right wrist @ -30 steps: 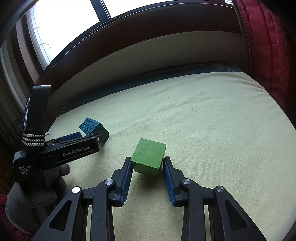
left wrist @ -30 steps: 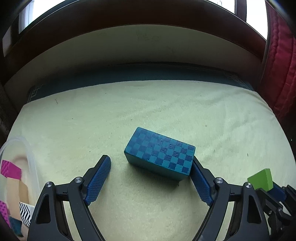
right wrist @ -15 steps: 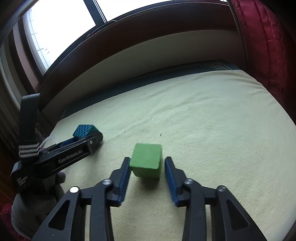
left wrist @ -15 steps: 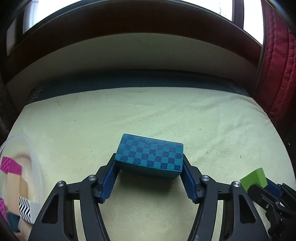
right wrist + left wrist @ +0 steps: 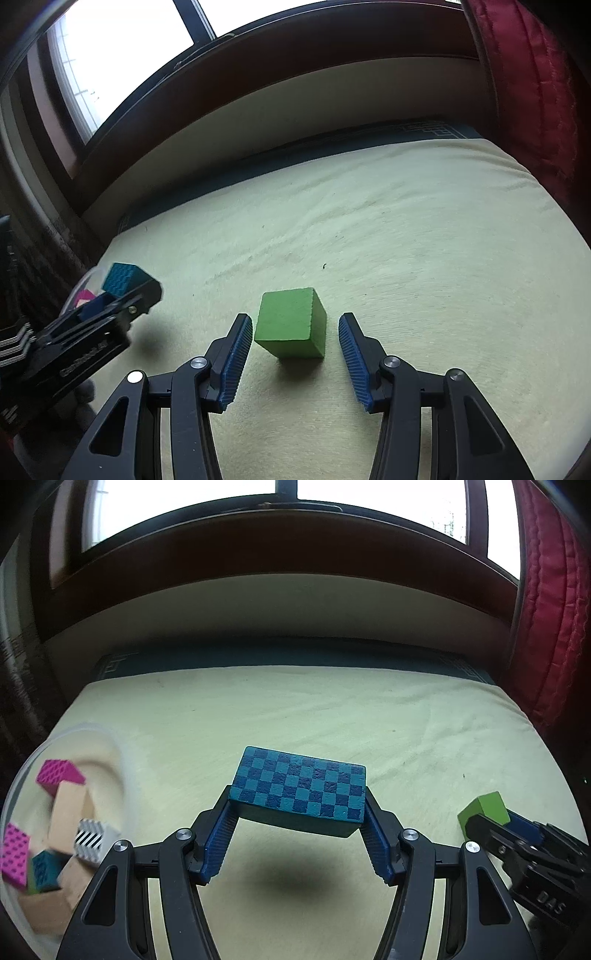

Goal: Organize rigid objects
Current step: 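Carry the teal checkered block into the bowl and open the left tool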

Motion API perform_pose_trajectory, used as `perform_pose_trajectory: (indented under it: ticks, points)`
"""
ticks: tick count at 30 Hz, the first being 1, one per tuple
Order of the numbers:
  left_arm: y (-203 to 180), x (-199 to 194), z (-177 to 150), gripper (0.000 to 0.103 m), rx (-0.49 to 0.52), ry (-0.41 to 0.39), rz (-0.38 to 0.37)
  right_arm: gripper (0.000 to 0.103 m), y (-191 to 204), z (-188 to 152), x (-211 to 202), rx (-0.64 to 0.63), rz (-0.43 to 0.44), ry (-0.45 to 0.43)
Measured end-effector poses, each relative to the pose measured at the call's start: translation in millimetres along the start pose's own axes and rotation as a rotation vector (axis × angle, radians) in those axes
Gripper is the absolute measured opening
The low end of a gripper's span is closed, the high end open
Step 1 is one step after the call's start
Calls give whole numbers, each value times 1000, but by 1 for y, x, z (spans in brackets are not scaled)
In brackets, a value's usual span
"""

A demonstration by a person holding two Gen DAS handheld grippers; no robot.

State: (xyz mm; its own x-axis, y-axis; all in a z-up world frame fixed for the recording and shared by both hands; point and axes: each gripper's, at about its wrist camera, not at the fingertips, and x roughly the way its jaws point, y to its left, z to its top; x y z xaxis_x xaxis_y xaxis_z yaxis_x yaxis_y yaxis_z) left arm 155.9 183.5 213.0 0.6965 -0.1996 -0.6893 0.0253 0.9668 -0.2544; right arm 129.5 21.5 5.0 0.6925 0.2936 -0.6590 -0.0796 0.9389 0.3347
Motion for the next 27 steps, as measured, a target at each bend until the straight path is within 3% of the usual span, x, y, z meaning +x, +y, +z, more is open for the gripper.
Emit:
perform_pose_trajectory:
  ticks: [4, 6, 9, 27]
  points:
    - [6, -11, -7, 64, -23, -7, 20, 51, 2, 0, 1, -13, -5, 7]
    - [9, -16, -10, 64, -32, -8, 32, 39, 6, 1, 2, -16, -14, 7]
    - [12, -22, -14, 64, -43, -14, 48, 37, 7, 1, 0, -12, -11, -5]
    - [92, -67, -21, 64, -156, -96, 201, 34, 5, -1, -7, -20, 5, -35]
